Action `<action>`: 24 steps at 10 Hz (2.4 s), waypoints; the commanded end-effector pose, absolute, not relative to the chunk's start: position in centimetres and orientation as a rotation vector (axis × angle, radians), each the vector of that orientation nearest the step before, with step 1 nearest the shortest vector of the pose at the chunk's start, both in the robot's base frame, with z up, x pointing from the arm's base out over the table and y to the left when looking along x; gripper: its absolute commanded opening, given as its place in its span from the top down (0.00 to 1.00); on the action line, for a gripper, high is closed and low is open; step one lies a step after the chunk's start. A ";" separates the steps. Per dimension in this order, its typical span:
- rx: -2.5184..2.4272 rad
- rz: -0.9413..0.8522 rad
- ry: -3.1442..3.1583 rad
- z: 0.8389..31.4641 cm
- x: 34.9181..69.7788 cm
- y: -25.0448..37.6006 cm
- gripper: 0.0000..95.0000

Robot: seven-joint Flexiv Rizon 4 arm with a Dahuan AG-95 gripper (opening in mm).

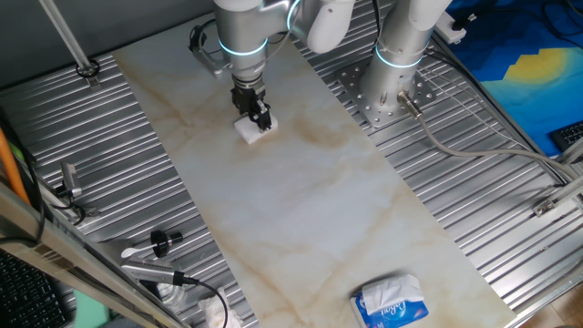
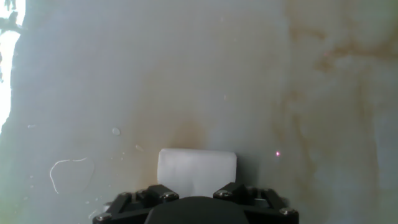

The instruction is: Clean the tabletop with a sponge

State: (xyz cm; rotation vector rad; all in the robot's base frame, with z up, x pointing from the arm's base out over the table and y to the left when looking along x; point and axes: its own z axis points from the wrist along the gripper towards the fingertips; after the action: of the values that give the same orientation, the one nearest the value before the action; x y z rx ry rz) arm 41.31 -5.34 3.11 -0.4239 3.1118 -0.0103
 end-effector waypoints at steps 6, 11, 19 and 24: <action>-0.426 -0.029 3.113 3.6 41.3 -5.5 0.60; -0.413 -0.053 3.116 3.6 41.3 -5.5 1.00; -0.390 -0.044 3.117 3.2 41.3 -5.5 1.00; -0.393 -0.039 3.111 2.6 41.3 -5.6 1.00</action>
State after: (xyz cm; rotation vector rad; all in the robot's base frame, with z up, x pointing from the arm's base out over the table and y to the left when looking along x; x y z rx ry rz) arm 41.29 -5.53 2.63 -0.3936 3.1115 -0.0375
